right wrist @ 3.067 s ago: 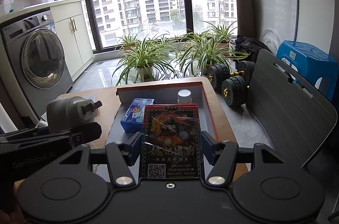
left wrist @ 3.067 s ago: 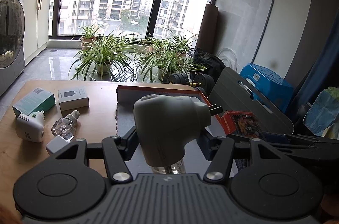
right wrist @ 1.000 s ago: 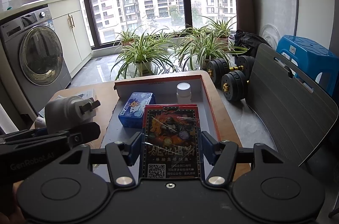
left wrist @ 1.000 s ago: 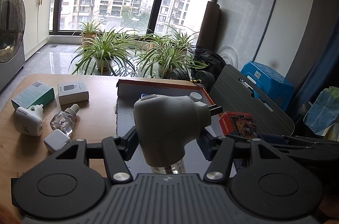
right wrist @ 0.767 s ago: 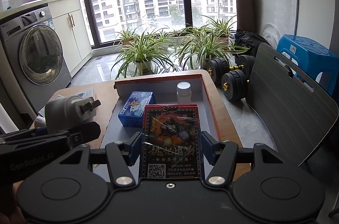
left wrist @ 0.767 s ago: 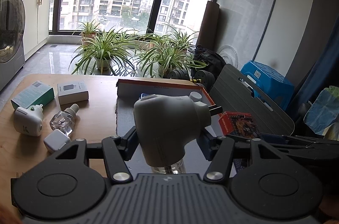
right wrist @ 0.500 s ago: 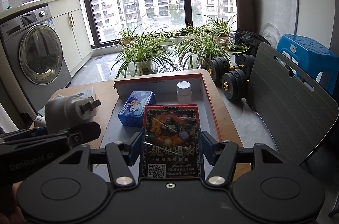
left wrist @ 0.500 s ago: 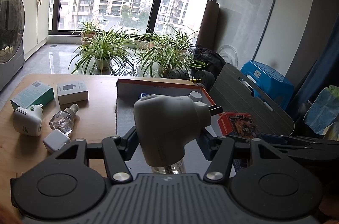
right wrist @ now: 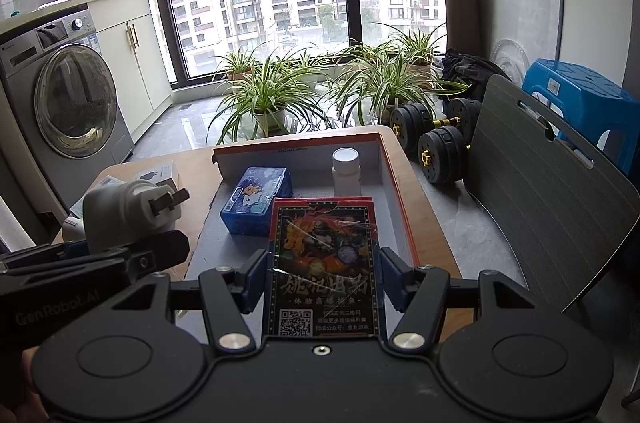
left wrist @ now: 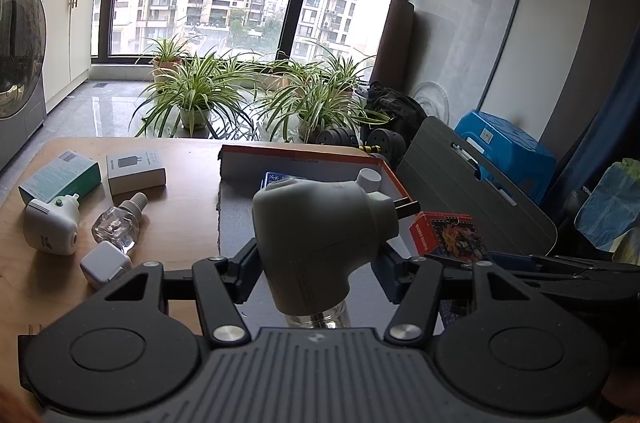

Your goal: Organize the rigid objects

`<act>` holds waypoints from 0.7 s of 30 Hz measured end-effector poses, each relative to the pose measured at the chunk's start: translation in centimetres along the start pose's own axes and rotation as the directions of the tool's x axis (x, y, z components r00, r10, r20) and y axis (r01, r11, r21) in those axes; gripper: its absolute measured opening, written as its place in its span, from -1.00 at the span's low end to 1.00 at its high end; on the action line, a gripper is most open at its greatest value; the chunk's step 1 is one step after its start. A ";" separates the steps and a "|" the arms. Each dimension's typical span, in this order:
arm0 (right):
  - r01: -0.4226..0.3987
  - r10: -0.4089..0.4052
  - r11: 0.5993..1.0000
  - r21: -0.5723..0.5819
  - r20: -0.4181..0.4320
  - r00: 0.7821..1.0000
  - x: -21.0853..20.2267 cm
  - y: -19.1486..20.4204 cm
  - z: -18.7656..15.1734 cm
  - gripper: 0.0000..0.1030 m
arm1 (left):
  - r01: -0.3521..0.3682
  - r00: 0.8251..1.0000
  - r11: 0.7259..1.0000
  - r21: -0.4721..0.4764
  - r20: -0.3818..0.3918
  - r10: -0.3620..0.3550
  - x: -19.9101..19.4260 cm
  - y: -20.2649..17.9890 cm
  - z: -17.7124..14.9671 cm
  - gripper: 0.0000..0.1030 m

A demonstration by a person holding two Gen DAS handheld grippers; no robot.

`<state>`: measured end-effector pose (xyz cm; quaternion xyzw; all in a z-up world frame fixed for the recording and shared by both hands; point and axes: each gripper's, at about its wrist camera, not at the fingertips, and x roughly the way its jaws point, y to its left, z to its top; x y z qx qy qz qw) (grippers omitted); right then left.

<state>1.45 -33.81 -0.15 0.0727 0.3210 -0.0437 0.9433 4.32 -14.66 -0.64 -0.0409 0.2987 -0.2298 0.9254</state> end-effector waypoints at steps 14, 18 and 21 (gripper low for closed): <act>0.001 -0.001 1.000 0.006 -0.016 1.000 0.1 0.0 0.2 0.39 | 0.000 1.000 1.000 -0.003 -0.015 0.000 0.3 0.0 -0.2 0.15; 0.002 -0.002 1.000 0.007 -0.024 1.000 0.5 -0.1 0.5 0.39 | 0.000 1.000 1.000 -0.005 -0.019 0.000 0.4 0.0 -0.3 0.15; 0.002 -0.002 1.000 0.008 -0.030 1.000 0.7 -0.1 0.6 0.39 | 0.000 1.000 1.000 -0.005 -0.021 0.000 0.5 0.0 -0.4 0.15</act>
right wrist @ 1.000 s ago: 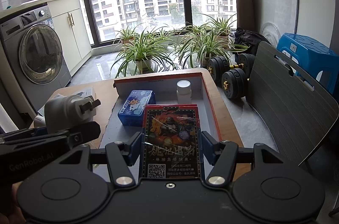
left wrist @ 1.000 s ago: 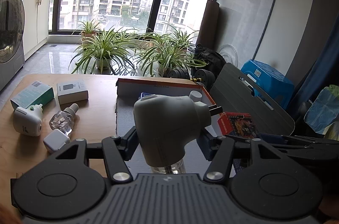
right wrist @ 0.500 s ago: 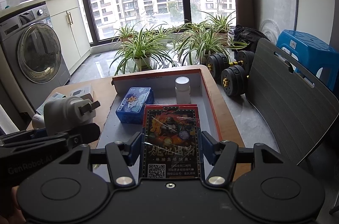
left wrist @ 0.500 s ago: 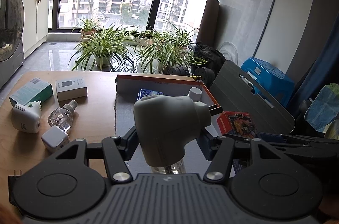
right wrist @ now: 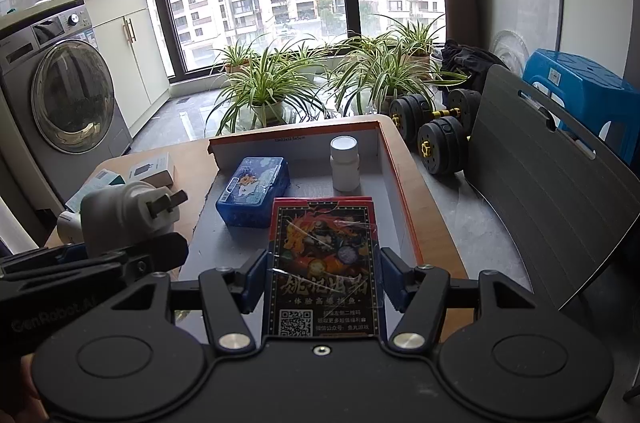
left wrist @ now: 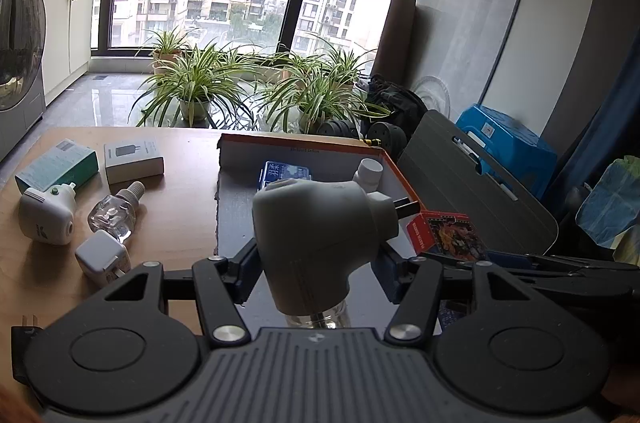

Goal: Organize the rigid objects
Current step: 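Lower the air freshener into the tray and open the left tool while the right tool releases the card pack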

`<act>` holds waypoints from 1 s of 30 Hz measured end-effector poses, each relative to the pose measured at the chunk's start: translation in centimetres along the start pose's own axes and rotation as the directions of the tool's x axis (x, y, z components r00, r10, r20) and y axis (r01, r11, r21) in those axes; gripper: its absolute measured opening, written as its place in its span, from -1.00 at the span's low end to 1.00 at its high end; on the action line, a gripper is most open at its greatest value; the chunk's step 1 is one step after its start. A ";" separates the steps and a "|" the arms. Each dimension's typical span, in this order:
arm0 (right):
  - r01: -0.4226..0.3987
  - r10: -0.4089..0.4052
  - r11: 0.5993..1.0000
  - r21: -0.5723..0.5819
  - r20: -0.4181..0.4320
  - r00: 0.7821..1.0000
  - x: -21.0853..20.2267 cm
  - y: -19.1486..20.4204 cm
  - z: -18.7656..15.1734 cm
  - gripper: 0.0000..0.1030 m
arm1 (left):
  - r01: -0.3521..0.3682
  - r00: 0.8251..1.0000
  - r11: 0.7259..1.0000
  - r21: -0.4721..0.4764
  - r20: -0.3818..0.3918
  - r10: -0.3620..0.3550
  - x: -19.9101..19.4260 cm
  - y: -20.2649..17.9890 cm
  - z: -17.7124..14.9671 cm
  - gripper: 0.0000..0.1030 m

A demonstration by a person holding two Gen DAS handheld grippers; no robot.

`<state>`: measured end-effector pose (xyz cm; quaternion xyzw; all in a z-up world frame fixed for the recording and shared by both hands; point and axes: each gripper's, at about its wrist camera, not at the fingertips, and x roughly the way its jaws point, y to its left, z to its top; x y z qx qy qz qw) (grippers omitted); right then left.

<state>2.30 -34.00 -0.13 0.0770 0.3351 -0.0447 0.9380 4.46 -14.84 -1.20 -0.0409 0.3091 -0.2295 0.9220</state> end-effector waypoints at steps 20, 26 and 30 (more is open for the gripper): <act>0.006 -0.006 1.000 -0.002 -0.055 0.998 2.2 -0.5 0.3 0.39 | 0.006 0.999 1.000 0.003 -0.032 -0.006 1.6 0.1 0.0 0.15; 0.011 -0.013 1.000 -0.017 -0.084 0.996 3.9 -0.6 0.8 0.39 | 0.005 0.999 1.000 0.005 -0.053 -0.005 2.5 0.3 0.2 0.15; 0.015 -0.017 1.000 -0.017 -0.107 0.994 5.2 -0.8 1.0 0.39 | 0.001 0.997 1.000 0.012 -0.076 -0.001 3.5 0.2 0.4 0.15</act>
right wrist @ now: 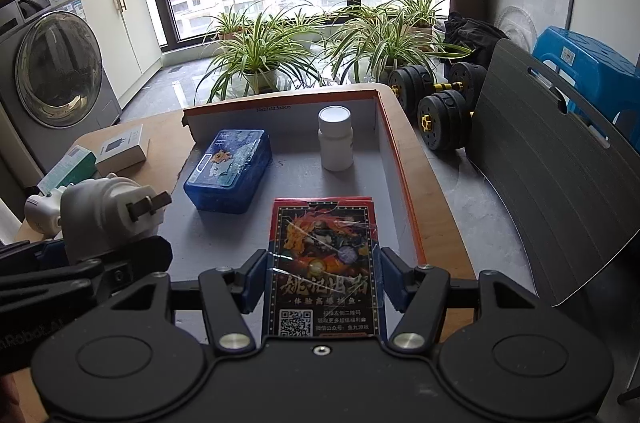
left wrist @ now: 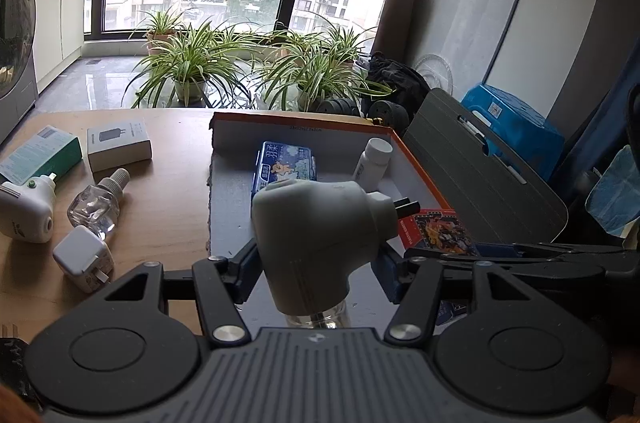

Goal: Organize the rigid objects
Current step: 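Lower the air freshener into the tray and open the left tool while the right tool releases the card pack, then withdraw both tools from the tray toward the items on the table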

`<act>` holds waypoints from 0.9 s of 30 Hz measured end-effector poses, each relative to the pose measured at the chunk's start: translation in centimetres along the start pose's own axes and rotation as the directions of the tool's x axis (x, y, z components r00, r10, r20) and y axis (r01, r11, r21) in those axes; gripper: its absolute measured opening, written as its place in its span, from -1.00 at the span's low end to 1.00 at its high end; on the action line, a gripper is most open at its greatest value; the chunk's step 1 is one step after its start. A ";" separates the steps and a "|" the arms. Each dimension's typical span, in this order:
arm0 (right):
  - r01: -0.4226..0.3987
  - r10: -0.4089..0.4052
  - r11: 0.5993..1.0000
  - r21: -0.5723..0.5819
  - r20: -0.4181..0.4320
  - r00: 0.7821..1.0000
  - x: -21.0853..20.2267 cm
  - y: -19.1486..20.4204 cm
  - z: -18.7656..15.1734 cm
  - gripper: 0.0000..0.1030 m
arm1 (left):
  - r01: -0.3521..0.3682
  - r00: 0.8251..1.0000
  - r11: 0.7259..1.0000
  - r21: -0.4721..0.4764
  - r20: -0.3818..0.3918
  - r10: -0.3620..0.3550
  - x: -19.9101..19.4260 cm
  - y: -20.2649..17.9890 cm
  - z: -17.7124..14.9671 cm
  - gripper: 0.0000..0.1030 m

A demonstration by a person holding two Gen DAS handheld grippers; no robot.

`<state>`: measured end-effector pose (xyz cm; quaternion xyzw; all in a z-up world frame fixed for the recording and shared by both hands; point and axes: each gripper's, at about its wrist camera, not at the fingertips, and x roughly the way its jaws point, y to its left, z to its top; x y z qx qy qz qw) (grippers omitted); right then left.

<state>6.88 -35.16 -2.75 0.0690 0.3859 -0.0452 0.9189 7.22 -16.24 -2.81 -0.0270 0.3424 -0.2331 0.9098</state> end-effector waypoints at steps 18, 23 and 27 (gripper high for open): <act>-0.006 0.004 1.000 0.023 0.089 0.996 -0.9 -0.7 1.4 0.52 | -0.014 1.000 0.999 -0.031 0.008 0.015 0.3 1.3 2.6 0.76; -0.017 0.017 1.000 -0.009 0.090 0.996 -2.3 0.7 0.7 0.58 | -0.066 0.997 0.997 -0.028 0.027 0.066 -2.0 1.6 1.9 0.91; -0.046 0.048 0.999 -0.021 0.074 0.996 -2.8 2.2 -0.2 0.62 | -0.105 0.994 0.994 -0.037 0.029 0.106 -3.5 2.5 1.1 0.96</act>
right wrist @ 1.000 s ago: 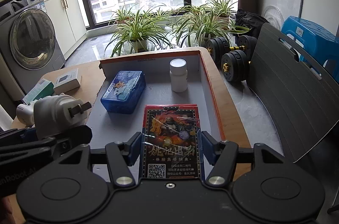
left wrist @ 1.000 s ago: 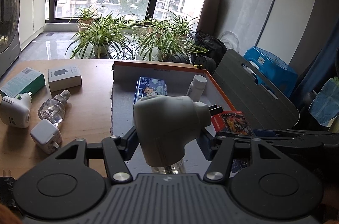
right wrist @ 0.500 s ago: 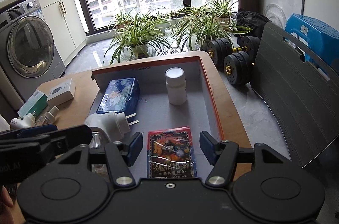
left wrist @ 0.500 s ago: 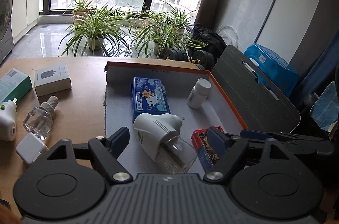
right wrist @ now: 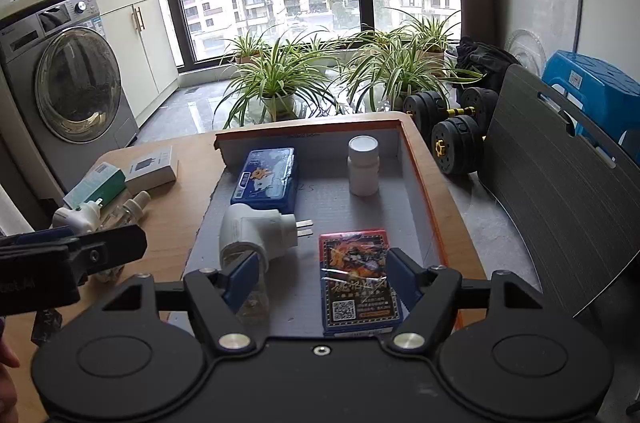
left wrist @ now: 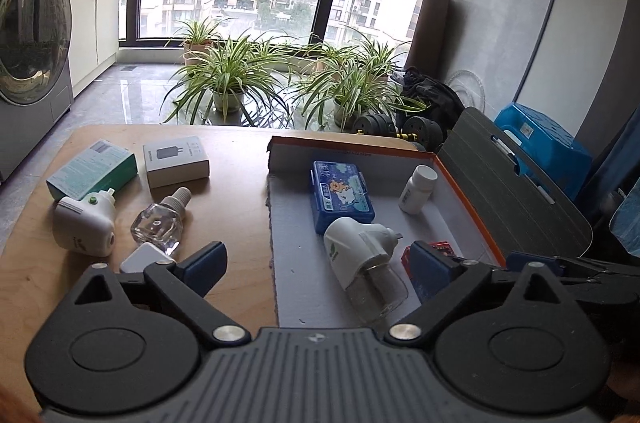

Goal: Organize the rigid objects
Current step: 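Withdraw both tools from the tray toward the items on the table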

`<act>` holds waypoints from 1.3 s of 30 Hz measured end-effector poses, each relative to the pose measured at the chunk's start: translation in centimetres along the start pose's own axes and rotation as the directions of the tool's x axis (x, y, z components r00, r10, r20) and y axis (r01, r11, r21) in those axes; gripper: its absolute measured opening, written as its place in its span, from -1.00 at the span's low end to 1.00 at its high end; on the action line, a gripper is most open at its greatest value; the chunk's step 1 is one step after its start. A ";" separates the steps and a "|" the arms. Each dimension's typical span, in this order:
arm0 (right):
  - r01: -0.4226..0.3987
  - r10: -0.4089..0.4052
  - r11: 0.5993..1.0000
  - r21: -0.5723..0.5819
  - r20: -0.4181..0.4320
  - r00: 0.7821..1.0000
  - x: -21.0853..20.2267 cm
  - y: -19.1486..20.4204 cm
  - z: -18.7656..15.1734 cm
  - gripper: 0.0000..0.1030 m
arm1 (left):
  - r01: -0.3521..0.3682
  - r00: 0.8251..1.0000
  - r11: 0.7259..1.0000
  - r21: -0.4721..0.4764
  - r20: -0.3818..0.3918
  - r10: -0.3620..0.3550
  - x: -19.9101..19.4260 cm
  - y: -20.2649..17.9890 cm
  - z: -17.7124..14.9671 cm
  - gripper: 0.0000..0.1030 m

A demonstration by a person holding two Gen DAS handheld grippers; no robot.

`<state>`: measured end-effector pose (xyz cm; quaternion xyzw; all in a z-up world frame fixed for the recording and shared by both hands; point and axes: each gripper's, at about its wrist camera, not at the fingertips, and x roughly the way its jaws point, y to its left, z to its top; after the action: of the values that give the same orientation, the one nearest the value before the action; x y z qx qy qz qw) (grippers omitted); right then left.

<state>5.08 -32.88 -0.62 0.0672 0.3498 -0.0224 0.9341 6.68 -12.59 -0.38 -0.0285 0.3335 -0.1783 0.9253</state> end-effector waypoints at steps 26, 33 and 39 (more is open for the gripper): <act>-0.167 0.155 0.973 -0.157 -0.086 0.984 -0.4 10.9 -3.5 0.68 | -0.234 0.971 0.950 -0.207 -0.006 0.238 -7.2 12.7 -4.2 0.99; -0.195 0.179 0.966 -0.172 -0.104 0.978 0.3 12.1 -3.7 0.69 | -0.265 0.963 0.933 -0.242 -0.024 0.268 -7.1 15.0 -4.3 1.00; -0.301 0.273 0.934 -0.191 -0.160 0.949 0.8 15.2 -5.1 0.69 | -0.296 0.954 0.918 -0.265 -0.030 0.299 -7.4 16.8 -4.3 1.00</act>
<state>3.73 -17.10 -3.32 0.0183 0.3971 0.1564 0.9042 3.93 5.94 -2.13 -0.1025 0.3495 0.0109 0.9312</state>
